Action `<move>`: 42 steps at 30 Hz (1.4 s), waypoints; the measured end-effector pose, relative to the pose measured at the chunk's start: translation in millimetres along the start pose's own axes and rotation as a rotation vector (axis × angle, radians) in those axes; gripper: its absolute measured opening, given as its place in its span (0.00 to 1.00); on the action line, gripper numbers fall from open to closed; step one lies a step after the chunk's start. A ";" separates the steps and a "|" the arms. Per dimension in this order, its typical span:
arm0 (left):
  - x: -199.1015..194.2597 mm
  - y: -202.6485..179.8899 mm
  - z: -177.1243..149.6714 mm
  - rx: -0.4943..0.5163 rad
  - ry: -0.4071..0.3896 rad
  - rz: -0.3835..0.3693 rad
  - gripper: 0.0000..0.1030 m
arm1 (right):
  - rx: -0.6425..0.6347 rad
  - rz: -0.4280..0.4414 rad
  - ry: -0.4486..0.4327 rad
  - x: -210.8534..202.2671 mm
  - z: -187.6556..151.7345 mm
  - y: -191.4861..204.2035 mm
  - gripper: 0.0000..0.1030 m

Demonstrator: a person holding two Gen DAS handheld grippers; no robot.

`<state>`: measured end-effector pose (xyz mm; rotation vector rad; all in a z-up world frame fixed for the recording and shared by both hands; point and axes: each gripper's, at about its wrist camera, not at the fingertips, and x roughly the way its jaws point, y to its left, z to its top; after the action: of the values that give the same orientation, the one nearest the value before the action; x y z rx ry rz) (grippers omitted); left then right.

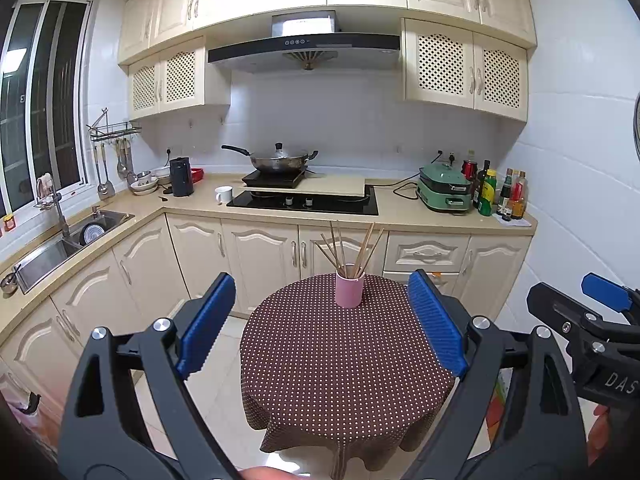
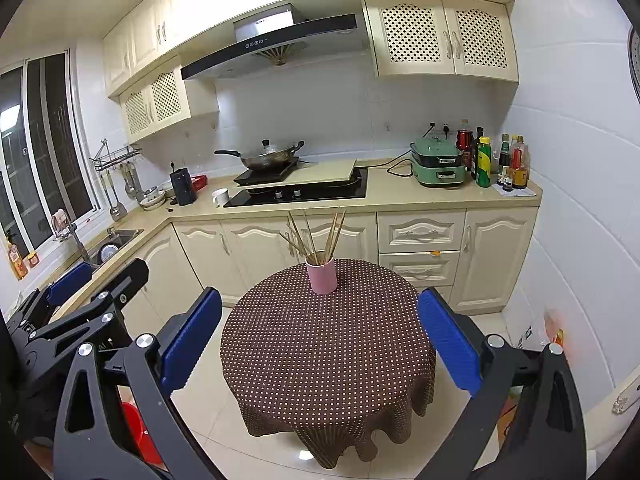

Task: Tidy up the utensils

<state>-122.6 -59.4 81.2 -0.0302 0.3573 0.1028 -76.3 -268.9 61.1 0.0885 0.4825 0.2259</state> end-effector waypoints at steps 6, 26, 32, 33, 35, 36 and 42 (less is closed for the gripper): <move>-2.4 0.4 -1.8 -0.002 -0.004 0.005 0.84 | -0.006 0.001 0.009 1.3 -0.4 -0.7 0.92; -4.1 -0.8 -2.2 -0.005 -0.003 0.043 0.84 | 0.003 0.008 0.028 3.7 -4.7 -2.3 0.92; -5.1 -2.4 -2.7 0.007 0.001 0.031 0.84 | 0.000 0.007 0.027 2.2 -6.1 0.3 0.92; -5.7 -3.1 -2.8 0.011 -0.002 0.030 0.84 | 0.001 0.006 0.027 1.9 -6.3 0.1 0.92; -6.3 -4.1 -3.8 0.014 -0.004 0.027 0.84 | 0.005 0.004 0.027 2.4 -6.1 -0.4 0.92; -5.8 -4.3 -3.9 0.014 -0.002 0.025 0.84 | 0.006 0.003 0.028 2.5 -6.4 -0.5 0.92; -4.1 -4.7 -4.0 0.014 0.005 0.017 0.84 | 0.009 -0.003 0.029 1.9 -7.1 -0.9 0.92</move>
<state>-127.4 -64.6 78.9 -0.0140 0.3631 0.1168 -77.8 -269.1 53.9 0.0935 0.5129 0.2228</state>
